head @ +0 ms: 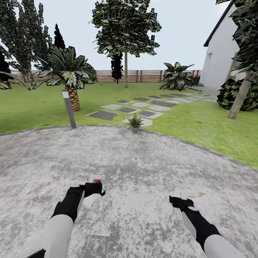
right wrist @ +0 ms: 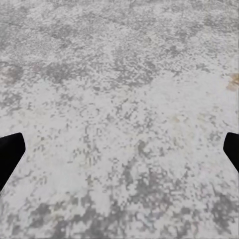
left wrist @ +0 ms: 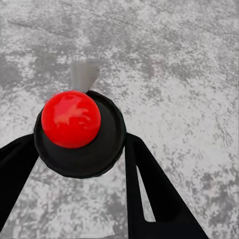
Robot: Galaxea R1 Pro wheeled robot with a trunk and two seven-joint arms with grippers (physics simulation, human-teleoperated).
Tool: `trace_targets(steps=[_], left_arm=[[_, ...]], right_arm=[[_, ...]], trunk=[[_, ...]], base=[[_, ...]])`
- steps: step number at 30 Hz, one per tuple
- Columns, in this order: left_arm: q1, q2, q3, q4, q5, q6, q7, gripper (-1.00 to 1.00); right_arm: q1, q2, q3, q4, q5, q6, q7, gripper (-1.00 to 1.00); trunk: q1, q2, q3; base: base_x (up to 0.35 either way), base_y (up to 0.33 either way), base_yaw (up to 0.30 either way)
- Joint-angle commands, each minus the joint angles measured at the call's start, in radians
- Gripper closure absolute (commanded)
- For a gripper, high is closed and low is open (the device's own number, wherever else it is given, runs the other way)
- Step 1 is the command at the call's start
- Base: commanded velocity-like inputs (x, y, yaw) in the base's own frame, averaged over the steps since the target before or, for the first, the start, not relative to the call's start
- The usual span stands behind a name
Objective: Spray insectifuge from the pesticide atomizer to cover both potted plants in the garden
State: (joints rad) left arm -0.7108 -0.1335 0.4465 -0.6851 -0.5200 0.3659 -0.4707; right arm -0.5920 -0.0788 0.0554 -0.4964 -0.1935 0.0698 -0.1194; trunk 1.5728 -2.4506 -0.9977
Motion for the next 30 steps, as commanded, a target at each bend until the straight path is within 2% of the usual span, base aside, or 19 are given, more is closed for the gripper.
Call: trace_targets(steps=[1,26,30], left_arm=[[-0.001,-0.002,0.008,-0.002,-0.008,0.004,-0.009,1.0],[-0.001,-0.003,0.008,-0.002,-0.008,0.004,-0.009,1.0],[-0.001,-0.003,0.008,-0.002,-0.008,0.004,-0.009,1.0]], right_arm=[[0.0,-0.001,0.006,-0.002,-0.009,0.005,-0.006,-1.0],[0.0,-0.001,0.007,-0.002,-0.008,0.005,-0.007,-1.0],[0.0,-0.001,0.007,0.074,-0.004,0.002,-0.005,-1.0]], trunk=[[0.0,0.0,-0.001],[0.0,0.0,-0.001],[0.0,0.0,-0.001]], base=[[0.337,0.0,0.0],[0.338,0.0,0.0],[0.338,0.0,0.0]])
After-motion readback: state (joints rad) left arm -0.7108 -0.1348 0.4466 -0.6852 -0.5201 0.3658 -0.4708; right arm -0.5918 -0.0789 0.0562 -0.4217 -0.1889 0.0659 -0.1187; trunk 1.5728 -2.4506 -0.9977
